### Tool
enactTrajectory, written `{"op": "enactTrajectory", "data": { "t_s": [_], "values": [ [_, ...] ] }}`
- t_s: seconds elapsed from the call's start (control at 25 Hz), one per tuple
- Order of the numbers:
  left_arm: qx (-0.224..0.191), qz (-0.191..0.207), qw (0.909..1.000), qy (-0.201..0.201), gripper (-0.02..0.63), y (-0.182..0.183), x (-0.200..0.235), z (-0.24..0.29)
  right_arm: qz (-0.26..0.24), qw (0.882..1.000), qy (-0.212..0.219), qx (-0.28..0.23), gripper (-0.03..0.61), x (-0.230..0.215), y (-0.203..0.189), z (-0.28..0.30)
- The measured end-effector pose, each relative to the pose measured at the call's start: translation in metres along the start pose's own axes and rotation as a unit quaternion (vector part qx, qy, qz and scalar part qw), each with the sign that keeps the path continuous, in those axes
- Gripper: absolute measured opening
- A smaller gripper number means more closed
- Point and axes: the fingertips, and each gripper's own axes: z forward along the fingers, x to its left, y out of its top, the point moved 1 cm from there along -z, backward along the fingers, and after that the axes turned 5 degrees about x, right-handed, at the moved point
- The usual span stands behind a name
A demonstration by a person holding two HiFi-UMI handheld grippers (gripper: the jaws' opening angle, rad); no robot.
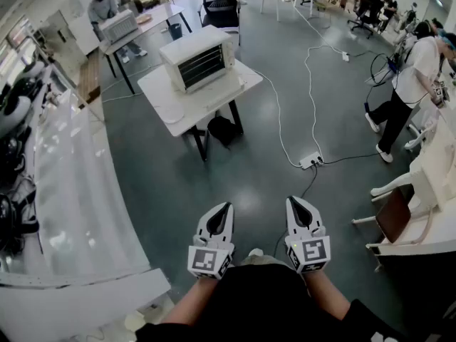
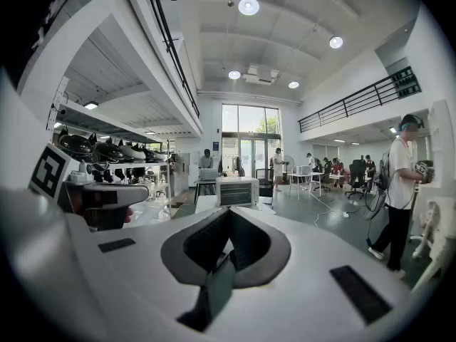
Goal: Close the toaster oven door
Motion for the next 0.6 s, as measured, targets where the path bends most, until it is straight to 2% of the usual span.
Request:
{"op": "enactTrajectory", "data": {
  "t_s": [0.4, 0.6],
  "values": [
    [0.002, 0.008, 1.0000, 0.003, 0.017, -0.006, -0.024, 0.006, 0.031, 0.999, 0.020, 0.011, 0.020, -0.022, -0.025, -0.015],
    [0.019, 0.023, 0.9996, 0.002, 0.017, -0.016, -0.028, 0.013, 0.040, 0.999, 0.018, 0.006, 0.020, -0.034, -0.028, -0.014]
  ]
}}
